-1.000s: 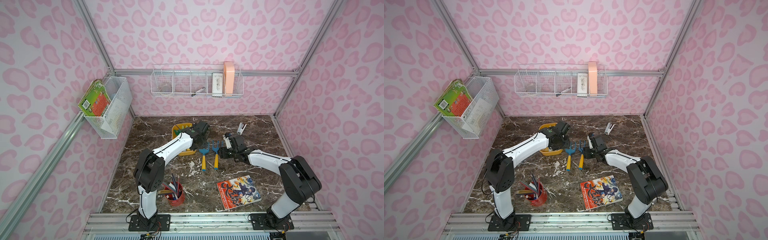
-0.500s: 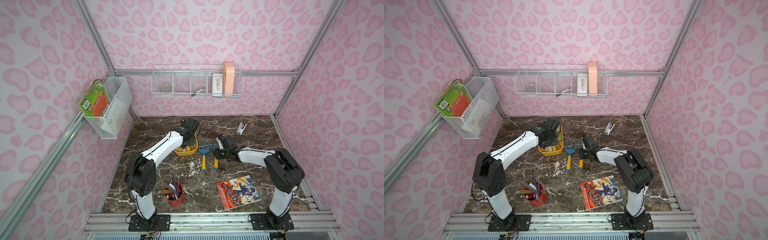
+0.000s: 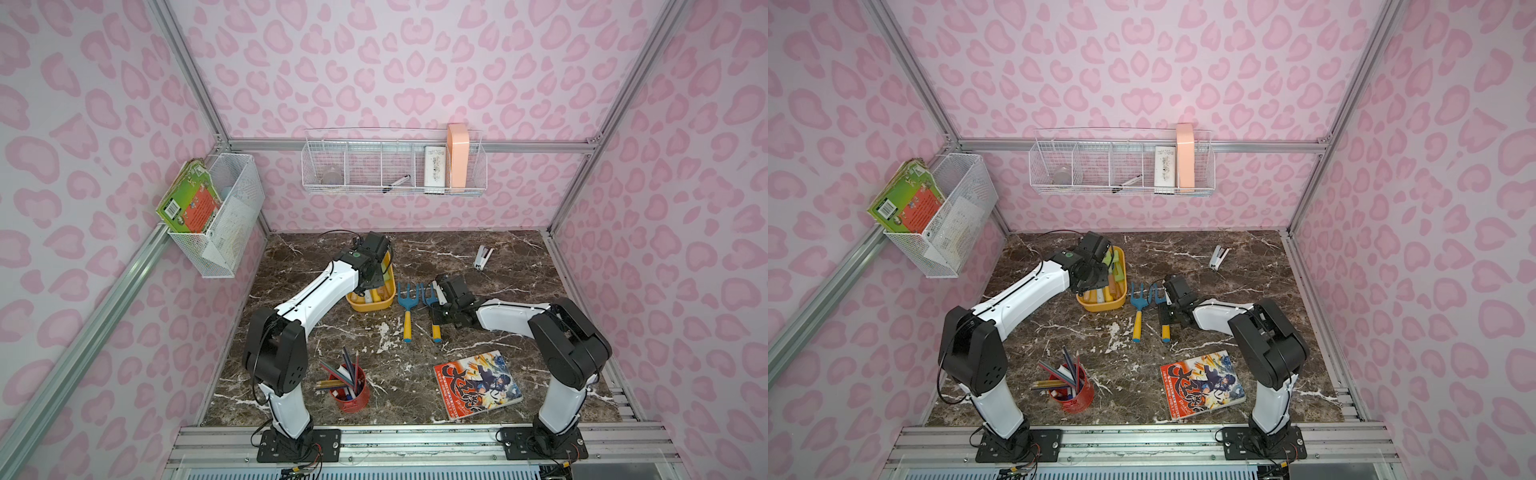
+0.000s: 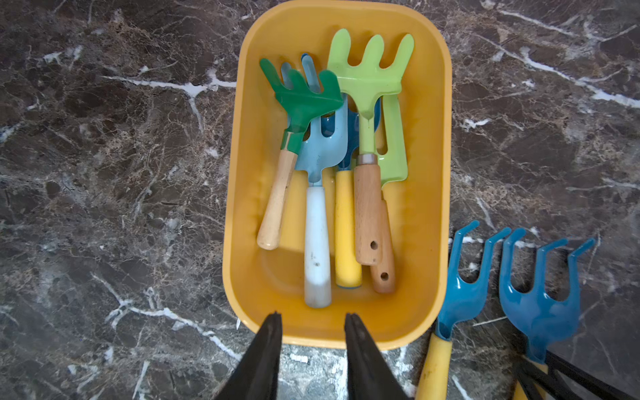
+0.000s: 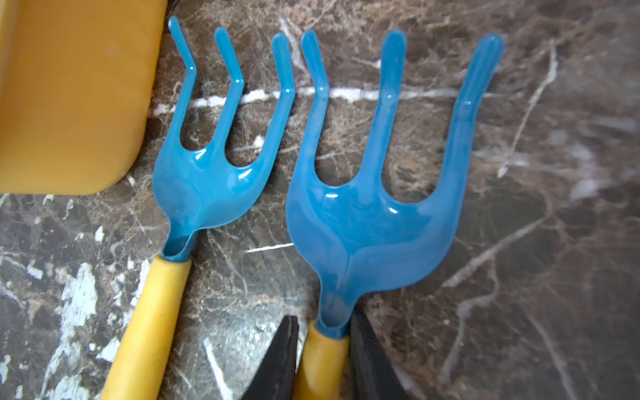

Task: Take the hand rake out of the storage box
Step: Place the rake at the center of the board, then pick up the rake from the storage box.

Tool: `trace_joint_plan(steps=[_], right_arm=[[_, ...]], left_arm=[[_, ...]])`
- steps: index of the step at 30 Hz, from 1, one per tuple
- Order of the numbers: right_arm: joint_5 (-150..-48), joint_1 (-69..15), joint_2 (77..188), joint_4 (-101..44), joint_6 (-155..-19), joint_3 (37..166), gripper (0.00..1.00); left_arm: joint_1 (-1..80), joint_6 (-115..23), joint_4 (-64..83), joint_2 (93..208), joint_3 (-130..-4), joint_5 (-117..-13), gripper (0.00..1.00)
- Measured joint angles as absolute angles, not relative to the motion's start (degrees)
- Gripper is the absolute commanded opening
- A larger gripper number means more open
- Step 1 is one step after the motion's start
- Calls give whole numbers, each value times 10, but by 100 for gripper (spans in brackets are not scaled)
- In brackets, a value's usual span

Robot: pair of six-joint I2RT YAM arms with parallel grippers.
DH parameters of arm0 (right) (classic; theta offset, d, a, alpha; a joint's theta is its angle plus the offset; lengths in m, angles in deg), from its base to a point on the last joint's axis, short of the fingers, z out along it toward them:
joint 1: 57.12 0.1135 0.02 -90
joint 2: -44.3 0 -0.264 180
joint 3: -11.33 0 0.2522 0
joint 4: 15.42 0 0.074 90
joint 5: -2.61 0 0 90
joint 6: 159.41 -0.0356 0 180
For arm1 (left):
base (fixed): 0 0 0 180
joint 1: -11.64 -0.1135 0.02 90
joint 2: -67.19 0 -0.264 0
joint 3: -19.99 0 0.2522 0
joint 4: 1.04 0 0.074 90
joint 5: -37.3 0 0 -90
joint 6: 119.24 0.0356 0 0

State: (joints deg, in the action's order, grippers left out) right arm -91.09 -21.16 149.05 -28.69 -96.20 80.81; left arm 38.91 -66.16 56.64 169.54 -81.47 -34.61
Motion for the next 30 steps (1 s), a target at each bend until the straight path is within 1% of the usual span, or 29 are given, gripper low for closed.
trace_joint_plan(steps=[4,7,11,15,19,23,30], right_arm=[[-911,-208,1487,-284,-966,802,28],[-911,-208,1487,-284,-967,801,32],[-911,-208,1481,-284,-974,801,45],[-911,-213,1452,-290,-974,801,51],[-911,-235,1405,-297,-972,800,54],[-911,-270,1358,-306,-962,789,55],[-914,-314,1332,-311,-946,766,57]], left_arm=[[386,-662,565,1695,-814,-346,36],[383,-662,565,1695,-814,-346,36],[380,-659,565,1700,-817,-346,36],[376,-650,565,1725,-832,-350,37],[374,-642,566,1753,-844,-356,38],[363,-638,558,1781,-849,-376,38],[356,-640,529,1835,-884,-416,38]])
